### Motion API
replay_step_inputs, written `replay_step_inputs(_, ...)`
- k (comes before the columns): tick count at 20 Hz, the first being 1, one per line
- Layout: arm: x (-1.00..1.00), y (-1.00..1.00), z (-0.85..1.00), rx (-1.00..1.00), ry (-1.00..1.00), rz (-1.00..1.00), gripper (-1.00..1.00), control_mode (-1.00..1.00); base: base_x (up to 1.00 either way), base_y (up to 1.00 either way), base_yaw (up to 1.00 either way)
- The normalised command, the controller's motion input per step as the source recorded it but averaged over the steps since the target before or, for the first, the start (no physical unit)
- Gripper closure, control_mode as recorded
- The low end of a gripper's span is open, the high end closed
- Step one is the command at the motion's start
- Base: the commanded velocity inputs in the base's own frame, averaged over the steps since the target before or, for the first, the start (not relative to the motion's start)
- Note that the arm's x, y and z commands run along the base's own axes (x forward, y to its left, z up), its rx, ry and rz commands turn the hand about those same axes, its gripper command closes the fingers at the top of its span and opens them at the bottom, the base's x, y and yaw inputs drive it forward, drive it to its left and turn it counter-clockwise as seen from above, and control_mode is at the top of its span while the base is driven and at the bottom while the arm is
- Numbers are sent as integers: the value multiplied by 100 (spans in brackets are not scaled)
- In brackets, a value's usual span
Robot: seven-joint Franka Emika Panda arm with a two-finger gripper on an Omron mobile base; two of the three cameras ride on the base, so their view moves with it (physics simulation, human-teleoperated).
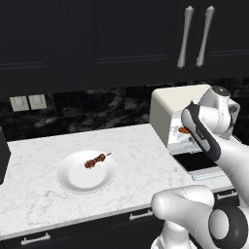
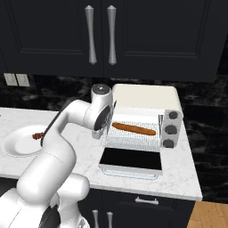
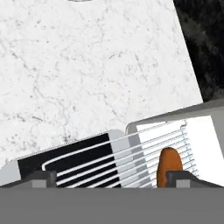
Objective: Pick up the kebab skewer and baguette bread, and place them inside the toaster oven. Close the toaster oven door and start by setting the timer.
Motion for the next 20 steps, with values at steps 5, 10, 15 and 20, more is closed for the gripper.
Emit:
replay_step_inputs(5,0,69,0,3,16,-4,-100,-100,0,0,0)
replay_step_inputs(10,0,83,-7,0,18,9,-100,-100,0,0,0)
replay_step_inputs(15,4,99,-23,0,19,33,-100,-100,0,0,0)
replay_step_inputs(20,7,100,-52,-9,11,35,-100,-100,0,0,0)
